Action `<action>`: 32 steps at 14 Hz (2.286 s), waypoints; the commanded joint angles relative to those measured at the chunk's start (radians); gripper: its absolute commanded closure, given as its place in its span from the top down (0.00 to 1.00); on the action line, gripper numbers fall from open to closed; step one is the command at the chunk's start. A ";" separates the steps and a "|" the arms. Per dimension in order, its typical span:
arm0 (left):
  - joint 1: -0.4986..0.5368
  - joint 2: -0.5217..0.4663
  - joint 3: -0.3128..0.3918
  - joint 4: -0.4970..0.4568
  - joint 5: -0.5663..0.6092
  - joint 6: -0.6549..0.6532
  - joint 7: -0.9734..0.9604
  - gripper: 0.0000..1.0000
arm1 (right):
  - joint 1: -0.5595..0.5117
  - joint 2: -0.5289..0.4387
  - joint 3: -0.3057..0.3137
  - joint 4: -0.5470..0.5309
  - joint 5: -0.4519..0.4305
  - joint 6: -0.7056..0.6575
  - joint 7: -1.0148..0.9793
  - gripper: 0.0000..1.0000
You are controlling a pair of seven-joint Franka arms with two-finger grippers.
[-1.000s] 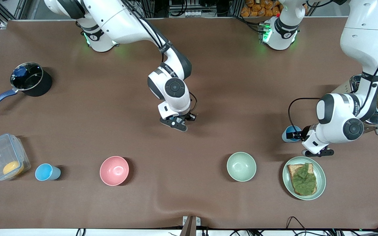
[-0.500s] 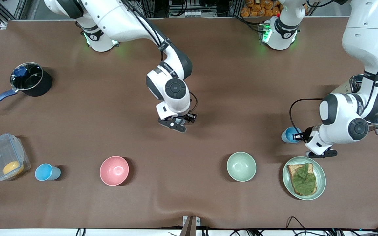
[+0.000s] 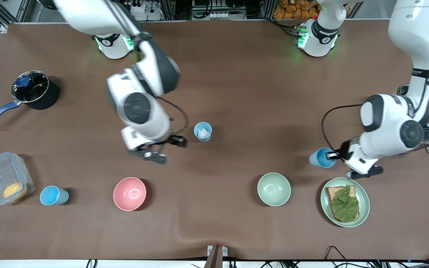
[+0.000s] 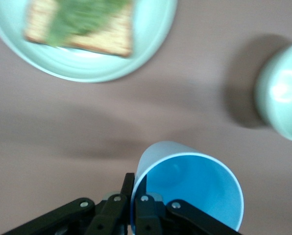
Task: Stack blue cups with both arms
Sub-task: 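Carry the blue cup above the tissue cup while the right gripper withdraws, then lower the blue cup into the tissue cup and open the left gripper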
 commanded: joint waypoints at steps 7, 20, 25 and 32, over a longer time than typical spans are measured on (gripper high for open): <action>-0.232 0.004 -0.164 0.120 0.022 -0.004 -0.520 0.00 | -0.377 -0.151 0.013 -0.114 0.047 -0.091 -0.564 1.00; -0.573 0.214 -0.150 0.308 0.247 0.009 -0.871 0.00 | -0.530 -0.520 0.016 -0.532 0.011 0.066 -0.853 1.00; -0.638 0.242 -0.101 0.333 0.263 0.012 -0.875 0.00 | -0.536 -0.536 0.016 -0.454 0.020 -0.026 -0.853 1.00; -0.662 0.239 -0.094 0.334 0.318 0.049 -0.867 1.00 | -0.537 -0.491 0.012 -0.322 -0.005 -0.068 -0.853 1.00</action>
